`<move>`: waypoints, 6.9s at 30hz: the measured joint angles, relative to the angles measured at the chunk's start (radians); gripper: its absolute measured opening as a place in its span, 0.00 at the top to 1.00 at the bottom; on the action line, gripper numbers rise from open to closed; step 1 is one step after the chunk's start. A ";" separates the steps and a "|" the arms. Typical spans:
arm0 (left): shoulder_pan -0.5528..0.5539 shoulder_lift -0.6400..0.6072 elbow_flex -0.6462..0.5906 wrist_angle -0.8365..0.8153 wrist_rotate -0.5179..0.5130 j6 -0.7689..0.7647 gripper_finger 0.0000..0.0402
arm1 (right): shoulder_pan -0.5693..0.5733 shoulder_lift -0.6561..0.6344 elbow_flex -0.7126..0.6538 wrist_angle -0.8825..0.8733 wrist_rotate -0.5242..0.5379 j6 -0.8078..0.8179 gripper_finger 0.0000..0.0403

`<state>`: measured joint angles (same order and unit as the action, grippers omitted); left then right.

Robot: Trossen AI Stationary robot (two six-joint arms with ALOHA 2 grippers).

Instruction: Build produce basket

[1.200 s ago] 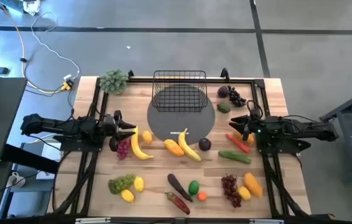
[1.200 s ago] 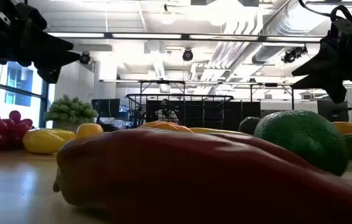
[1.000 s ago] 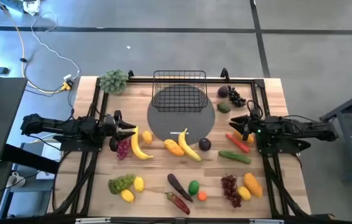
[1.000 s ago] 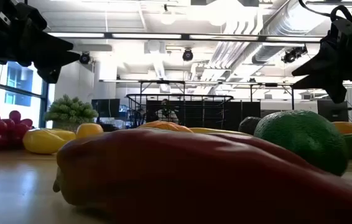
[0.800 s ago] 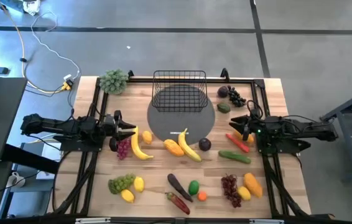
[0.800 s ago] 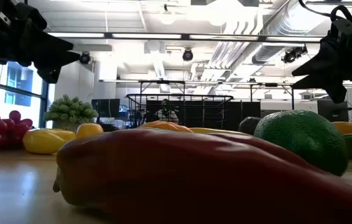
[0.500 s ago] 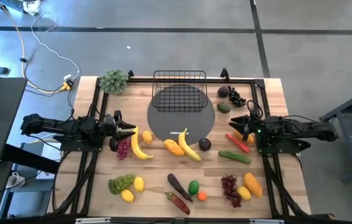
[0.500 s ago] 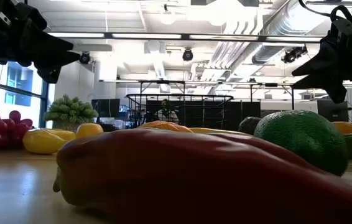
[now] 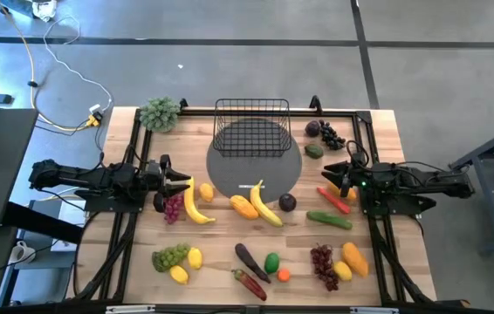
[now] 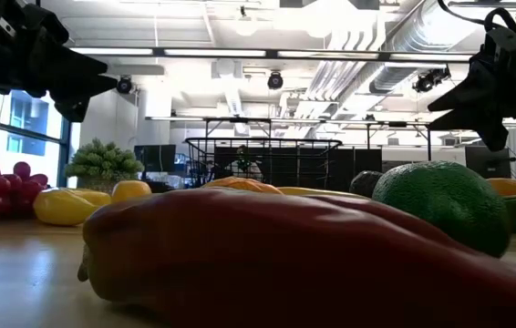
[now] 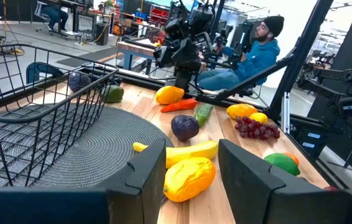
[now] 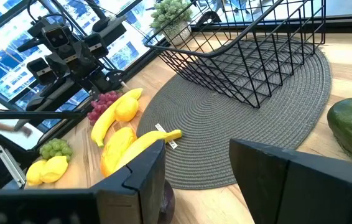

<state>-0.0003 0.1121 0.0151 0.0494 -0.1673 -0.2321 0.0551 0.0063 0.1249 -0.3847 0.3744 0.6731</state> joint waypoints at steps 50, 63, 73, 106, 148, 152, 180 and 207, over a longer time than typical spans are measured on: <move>0.000 0.000 0.000 0.000 0.000 0.000 0.66 | 0.000 0.000 0.000 0.000 0.000 0.000 0.60; 0.000 0.000 0.000 0.000 0.000 0.000 0.66 | 0.000 0.000 0.000 0.000 0.000 0.000 0.60; 0.000 0.000 0.000 0.000 0.000 0.000 0.66 | 0.000 0.000 0.000 0.000 0.000 0.000 0.60; 0.000 0.000 0.000 0.000 0.000 0.000 0.66 | 0.000 0.001 0.003 0.007 -0.124 -0.018 0.25; 0.000 0.000 0.000 0.000 0.000 0.000 0.66 | 0.000 0.881 0.418 -0.002 -0.234 -0.468 0.02; 0.000 0.000 0.000 0.000 0.000 0.000 0.66 | 0.018 0.952 0.418 0.093 -0.233 -0.464 0.02; 0.000 0.000 0.000 0.000 -0.001 0.000 0.66 | 0.063 1.361 0.417 0.365 -0.234 -0.385 0.02; 0.000 0.000 0.000 0.000 -0.032 -0.150 0.66 | 0.063 1.445 0.416 0.409 -0.249 -0.235 0.37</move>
<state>-0.0006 0.1122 0.0152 0.0498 -0.1991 -0.3822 0.1184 1.4515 0.5411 0.0247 0.1258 0.4385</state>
